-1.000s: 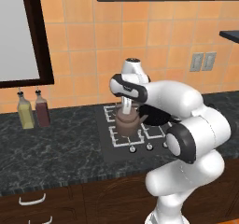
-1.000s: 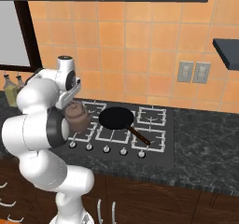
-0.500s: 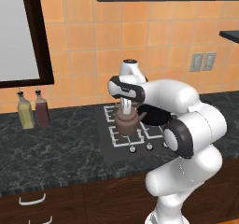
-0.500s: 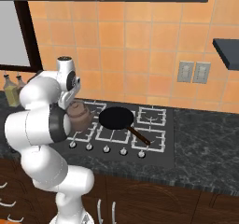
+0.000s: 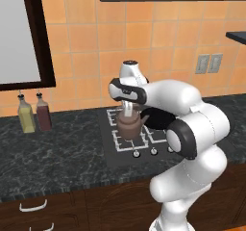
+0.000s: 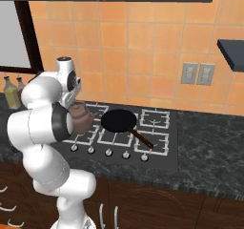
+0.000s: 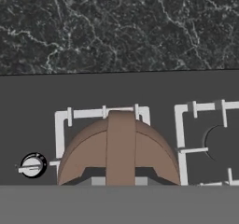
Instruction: Pick the kettle from the counter and place it on a stove burner. Then turn the burner on.
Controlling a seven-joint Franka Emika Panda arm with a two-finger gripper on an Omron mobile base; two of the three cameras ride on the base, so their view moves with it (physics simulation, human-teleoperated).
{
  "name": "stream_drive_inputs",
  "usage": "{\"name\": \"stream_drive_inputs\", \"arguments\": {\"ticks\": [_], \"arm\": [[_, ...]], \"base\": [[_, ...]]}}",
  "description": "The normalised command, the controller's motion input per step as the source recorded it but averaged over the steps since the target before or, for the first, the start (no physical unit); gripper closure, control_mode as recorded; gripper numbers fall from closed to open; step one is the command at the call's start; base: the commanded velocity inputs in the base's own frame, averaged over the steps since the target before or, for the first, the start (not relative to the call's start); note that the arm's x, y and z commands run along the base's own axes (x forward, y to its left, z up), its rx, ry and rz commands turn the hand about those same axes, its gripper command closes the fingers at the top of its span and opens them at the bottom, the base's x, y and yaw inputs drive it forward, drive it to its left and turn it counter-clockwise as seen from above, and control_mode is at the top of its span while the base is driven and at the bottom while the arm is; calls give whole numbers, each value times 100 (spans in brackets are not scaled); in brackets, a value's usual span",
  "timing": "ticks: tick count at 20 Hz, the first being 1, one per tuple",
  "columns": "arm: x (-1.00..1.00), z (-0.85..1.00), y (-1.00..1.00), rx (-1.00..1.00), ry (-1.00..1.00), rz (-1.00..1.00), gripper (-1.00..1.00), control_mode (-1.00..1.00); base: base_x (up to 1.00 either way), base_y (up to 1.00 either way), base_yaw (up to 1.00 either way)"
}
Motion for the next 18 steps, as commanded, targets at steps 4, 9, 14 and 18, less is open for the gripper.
{"name": "stream_drive_inputs", "arguments": {"ticks": [4,9,14,18], "arm": [[2,0,7,0,0,0,100,-100],[18,-13,0,-2,-4,0,100,-100],[8,-10,0,-1,-5,0,-100,-100],[0,0,-1,0,-4,0,-100,-100]], "base": [[0,0,0],[0,0,0],[0,0,0],[0,0,0]]}}
